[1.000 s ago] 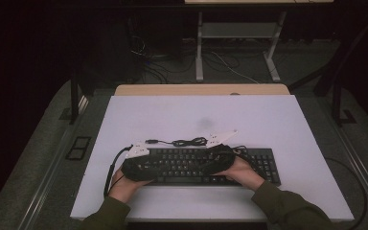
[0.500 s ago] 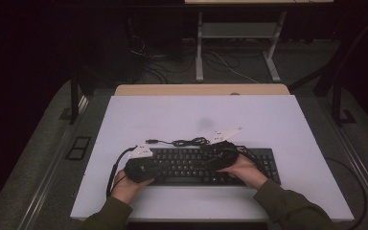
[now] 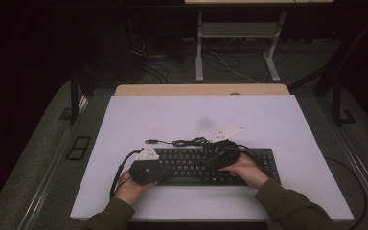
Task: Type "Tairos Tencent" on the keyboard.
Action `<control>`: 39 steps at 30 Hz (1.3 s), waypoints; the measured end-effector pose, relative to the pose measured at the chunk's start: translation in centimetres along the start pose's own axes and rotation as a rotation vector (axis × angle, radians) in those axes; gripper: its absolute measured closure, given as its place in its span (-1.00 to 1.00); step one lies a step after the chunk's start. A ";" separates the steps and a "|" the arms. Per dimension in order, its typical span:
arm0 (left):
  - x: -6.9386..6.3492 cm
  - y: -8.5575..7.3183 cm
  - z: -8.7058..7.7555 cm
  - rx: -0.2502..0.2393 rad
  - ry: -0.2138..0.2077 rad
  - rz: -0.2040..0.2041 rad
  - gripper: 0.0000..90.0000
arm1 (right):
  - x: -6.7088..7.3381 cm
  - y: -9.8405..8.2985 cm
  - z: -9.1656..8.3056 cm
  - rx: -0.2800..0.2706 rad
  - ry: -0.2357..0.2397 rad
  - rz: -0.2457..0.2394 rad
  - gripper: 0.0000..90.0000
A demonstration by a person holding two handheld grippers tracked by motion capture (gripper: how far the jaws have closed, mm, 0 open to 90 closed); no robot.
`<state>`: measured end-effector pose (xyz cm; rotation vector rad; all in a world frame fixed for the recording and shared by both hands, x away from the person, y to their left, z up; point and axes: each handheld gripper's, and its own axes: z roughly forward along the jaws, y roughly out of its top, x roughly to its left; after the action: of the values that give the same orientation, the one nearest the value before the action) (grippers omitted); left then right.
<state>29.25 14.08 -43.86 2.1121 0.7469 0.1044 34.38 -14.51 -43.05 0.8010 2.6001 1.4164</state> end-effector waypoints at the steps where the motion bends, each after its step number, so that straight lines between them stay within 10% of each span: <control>1: 0.0 0.0 0.1 -0.004 0.000 -0.003 0.97 | 0.0 0.0 0.0 0.001 -0.002 0.002 -0.42; 39: 0.5 0.7 -0.4 -0.027 0.023 0.004 0.97 | 0.1 -0.4 -0.6 0.013 -0.023 0.006 -0.43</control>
<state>29.88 14.37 -43.16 2.0902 0.7505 0.1403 33.99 -15.10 -43.06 0.8221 2.5945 1.3846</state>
